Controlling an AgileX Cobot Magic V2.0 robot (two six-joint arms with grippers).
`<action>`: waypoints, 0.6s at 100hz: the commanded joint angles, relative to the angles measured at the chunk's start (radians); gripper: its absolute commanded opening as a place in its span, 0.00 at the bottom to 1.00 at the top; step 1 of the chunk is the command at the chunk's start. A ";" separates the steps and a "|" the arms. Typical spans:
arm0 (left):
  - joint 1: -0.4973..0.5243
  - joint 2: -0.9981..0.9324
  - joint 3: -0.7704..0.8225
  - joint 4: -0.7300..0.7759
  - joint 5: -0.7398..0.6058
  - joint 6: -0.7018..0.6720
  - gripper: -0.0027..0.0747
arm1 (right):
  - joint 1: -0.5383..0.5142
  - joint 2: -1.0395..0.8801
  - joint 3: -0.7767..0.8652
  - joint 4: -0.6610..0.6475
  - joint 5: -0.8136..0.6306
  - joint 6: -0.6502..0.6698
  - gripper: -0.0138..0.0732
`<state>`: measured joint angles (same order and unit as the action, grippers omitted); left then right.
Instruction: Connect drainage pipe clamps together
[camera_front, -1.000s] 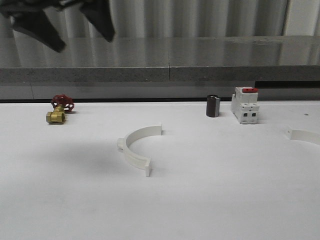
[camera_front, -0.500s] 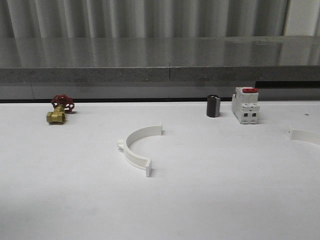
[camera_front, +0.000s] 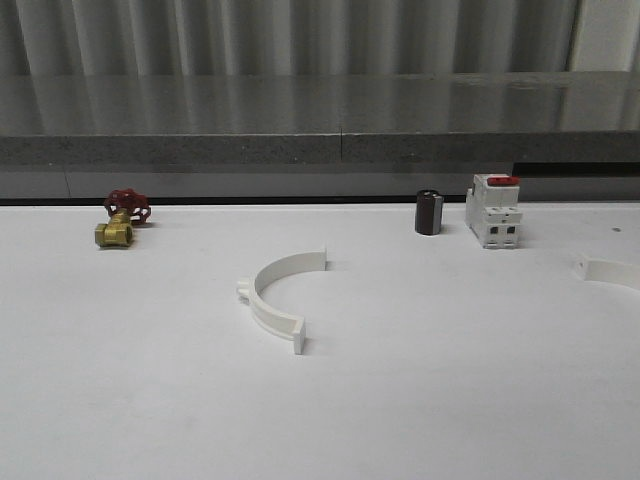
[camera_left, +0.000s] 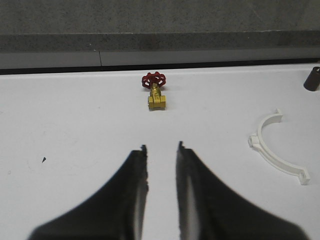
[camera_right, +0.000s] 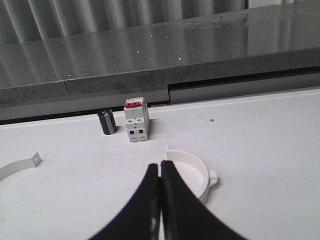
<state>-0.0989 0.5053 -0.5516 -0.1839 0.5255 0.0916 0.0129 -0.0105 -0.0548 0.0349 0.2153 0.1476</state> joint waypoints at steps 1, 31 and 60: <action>0.002 -0.009 -0.025 -0.006 -0.080 0.002 0.01 | 0.000 0.052 -0.111 0.005 0.009 -0.005 0.02; 0.002 -0.007 -0.025 -0.006 -0.081 0.002 0.01 | 0.000 0.457 -0.463 0.005 0.248 -0.005 0.02; 0.002 -0.007 -0.025 -0.006 -0.081 0.002 0.01 | 0.000 0.783 -0.620 0.013 0.282 -0.006 0.12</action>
<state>-0.0989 0.4931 -0.5499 -0.1824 0.5234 0.0916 0.0129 0.7041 -0.6260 0.0406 0.5397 0.1476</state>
